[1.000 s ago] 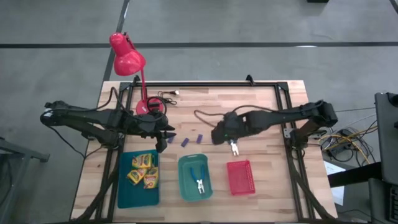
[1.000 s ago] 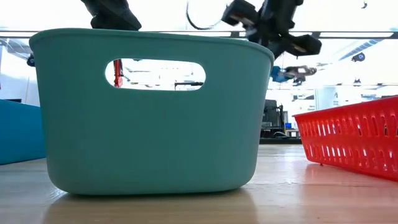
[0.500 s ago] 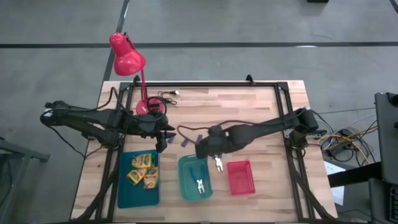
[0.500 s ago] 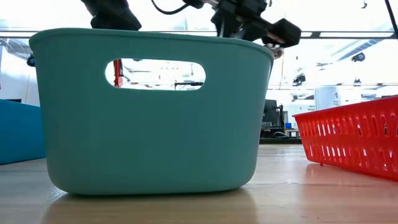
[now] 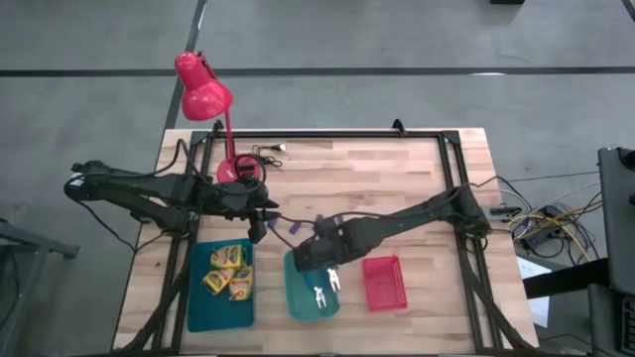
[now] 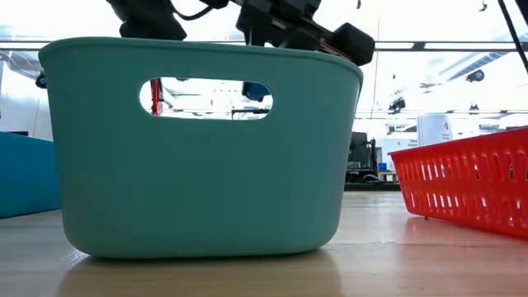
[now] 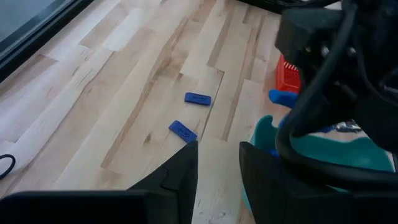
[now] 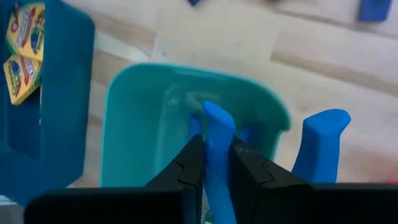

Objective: Pick & Place School Supplies
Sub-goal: Put the blue ticket punch into the green bin

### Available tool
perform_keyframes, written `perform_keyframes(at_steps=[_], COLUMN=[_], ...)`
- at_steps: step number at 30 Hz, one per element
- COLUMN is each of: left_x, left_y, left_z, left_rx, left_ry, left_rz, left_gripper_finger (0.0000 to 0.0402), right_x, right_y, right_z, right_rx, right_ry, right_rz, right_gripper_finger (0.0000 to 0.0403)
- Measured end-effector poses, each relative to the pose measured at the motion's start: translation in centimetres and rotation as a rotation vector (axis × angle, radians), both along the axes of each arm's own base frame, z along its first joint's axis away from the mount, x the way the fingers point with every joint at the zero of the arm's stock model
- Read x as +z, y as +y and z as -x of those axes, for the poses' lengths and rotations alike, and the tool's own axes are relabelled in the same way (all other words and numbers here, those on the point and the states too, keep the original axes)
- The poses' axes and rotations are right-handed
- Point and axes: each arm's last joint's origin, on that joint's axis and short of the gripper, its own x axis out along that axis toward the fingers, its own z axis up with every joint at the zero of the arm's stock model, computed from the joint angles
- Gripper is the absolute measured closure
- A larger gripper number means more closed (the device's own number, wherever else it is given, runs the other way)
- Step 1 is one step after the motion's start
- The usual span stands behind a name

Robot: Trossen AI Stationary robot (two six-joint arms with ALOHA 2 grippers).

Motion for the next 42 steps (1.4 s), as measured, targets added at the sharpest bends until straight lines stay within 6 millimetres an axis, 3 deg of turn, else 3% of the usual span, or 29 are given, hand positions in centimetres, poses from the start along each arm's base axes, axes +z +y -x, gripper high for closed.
perform_keyframes(at_steps=[11,20,30,42], left_x=[0.0,0.0,0.0,0.1], left_y=[0.0,0.0,0.0,0.0], left_z=[0.0,0.0,0.0,0.0], left_rx=[-0.002,-0.001,0.003,0.002], left_ry=[-0.003,-0.005,-0.006,-0.007], left_rz=[0.002,0.001,-0.001,0.0], left_gripper_finger=[0.028,0.028,0.028,0.028], right_x=[-1.8,-3.3,-6.3,-6.8], right_y=[2.2,2.8,3.3,3.1], right_z=[-2.3,-2.8,-3.0,-2.9], right_rx=[0.043,0.085,0.111,0.107], right_ry=[-0.037,-0.024,0.082,0.108], right_rz=[-0.016,-0.032,-0.066,-0.066], right_gripper_finger=[0.0365,0.0364,0.0364,0.0344])
